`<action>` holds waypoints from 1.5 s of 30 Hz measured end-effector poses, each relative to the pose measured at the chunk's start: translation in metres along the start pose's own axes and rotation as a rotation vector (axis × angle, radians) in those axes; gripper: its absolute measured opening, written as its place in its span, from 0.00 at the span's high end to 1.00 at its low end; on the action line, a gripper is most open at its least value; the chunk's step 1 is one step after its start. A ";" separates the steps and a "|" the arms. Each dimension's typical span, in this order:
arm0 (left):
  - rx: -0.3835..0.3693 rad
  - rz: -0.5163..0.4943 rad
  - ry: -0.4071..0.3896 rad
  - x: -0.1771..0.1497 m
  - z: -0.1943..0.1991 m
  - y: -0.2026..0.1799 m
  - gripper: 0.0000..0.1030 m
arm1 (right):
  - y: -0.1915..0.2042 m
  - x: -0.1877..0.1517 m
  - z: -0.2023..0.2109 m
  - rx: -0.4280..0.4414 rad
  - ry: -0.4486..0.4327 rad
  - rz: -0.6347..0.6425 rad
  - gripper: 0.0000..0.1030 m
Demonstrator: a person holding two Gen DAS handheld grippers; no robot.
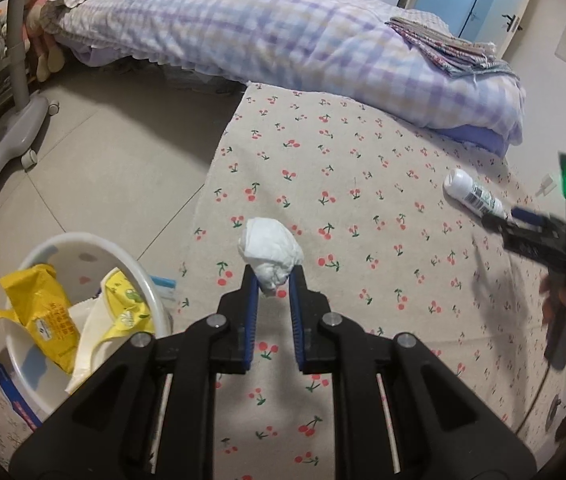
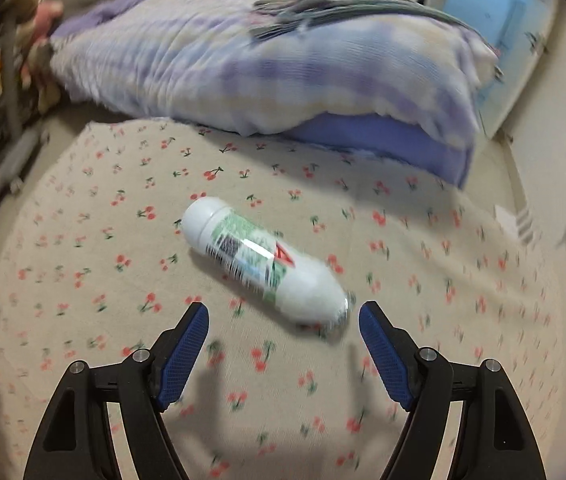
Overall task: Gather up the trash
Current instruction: 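Grasp the white plastic bottle with the right tool while the left tool holds the tissue, then carry the tissue into the bin and open the left tool while the right tool carries the bottle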
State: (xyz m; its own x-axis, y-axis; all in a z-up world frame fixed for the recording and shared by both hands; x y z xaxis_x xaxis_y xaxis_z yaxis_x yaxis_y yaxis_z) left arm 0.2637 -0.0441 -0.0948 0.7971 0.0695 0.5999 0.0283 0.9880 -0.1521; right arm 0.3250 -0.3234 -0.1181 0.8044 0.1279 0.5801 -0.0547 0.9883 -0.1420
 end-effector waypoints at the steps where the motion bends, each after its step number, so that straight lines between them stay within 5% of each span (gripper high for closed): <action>1: 0.003 -0.006 0.006 -0.001 -0.001 0.000 0.84 | 0.001 0.004 -0.006 -0.006 -0.002 0.016 0.23; 7: 0.010 -0.034 0.021 -0.005 -0.001 0.002 0.84 | -0.003 0.010 -0.034 0.020 0.034 -0.028 0.24; 12: 0.010 -0.036 0.020 -0.010 0.005 0.002 0.84 | 0.001 -0.005 -0.029 0.131 0.058 -0.111 0.63; 31: -0.086 -0.071 -0.066 -0.034 0.075 -0.018 0.84 | 0.054 -0.048 0.125 0.201 0.060 -0.183 0.63; 45: -0.071 -0.055 -0.118 -0.031 0.102 0.023 0.84 | 0.094 -0.070 0.165 0.327 0.063 -0.256 0.63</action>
State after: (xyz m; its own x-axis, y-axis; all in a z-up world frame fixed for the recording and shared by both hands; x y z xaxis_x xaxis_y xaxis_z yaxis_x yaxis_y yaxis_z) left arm 0.1780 -0.0096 -0.0364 0.7168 0.0350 0.6964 0.1162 0.9788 -0.1688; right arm 0.1662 -0.2254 -0.0396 0.8506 -0.1204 0.5118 -0.0252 0.9630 0.2684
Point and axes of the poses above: each gripper's, at about its wrist camera, not at the fingertips, and z roughly against the way its jaws point, y to its left, x to its top, the point moved 7 cm from there along -z, roughly the way its jaws point, and after that the axes turned 6 degrees about -y, right-handed, at the moved point
